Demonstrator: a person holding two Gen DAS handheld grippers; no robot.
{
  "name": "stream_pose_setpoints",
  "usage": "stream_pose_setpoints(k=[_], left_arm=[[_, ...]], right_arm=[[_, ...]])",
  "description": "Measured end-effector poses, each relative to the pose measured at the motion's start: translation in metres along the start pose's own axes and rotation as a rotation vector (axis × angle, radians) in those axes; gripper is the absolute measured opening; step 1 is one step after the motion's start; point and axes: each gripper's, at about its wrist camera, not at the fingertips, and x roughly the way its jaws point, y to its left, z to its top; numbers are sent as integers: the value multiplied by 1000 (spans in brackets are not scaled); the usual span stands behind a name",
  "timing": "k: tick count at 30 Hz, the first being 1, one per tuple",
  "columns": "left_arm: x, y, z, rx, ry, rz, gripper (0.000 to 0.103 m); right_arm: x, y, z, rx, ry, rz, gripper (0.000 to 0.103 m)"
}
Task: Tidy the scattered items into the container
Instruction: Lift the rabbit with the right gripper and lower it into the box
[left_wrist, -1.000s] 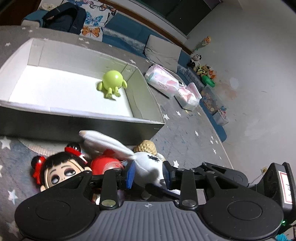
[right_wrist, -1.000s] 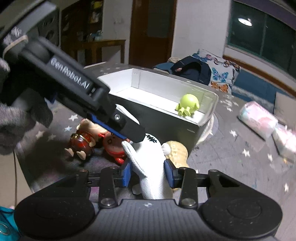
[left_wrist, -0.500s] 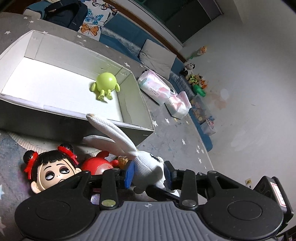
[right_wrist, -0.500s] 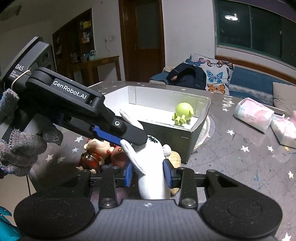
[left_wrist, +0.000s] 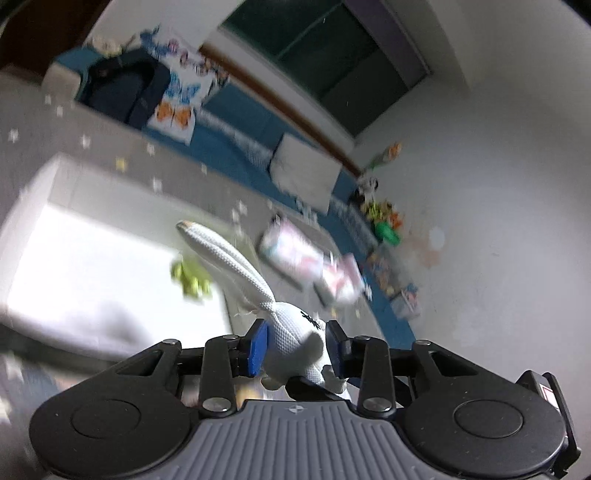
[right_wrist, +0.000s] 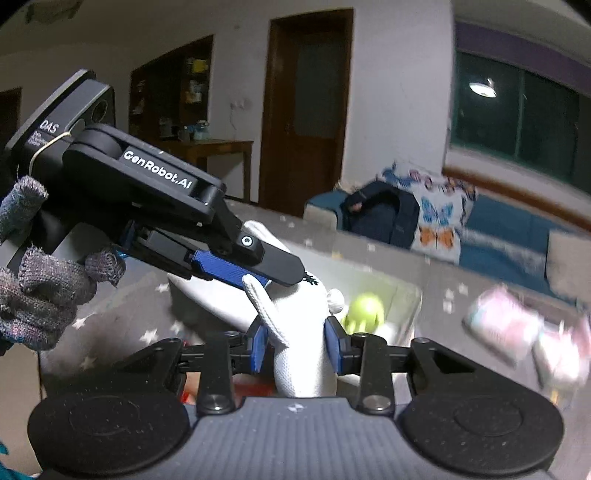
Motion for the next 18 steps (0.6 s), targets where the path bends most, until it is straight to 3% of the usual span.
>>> stream_pose_setpoints(k=[8, 18], left_arm=[[24, 28, 48, -21, -73, 80, 35], [74, 101, 58, -157, 1, 161, 35]], right_arm=[[68, -22, 39, -82, 40, 39, 32], [155, -37, 30, -113, 211, 123, 32]])
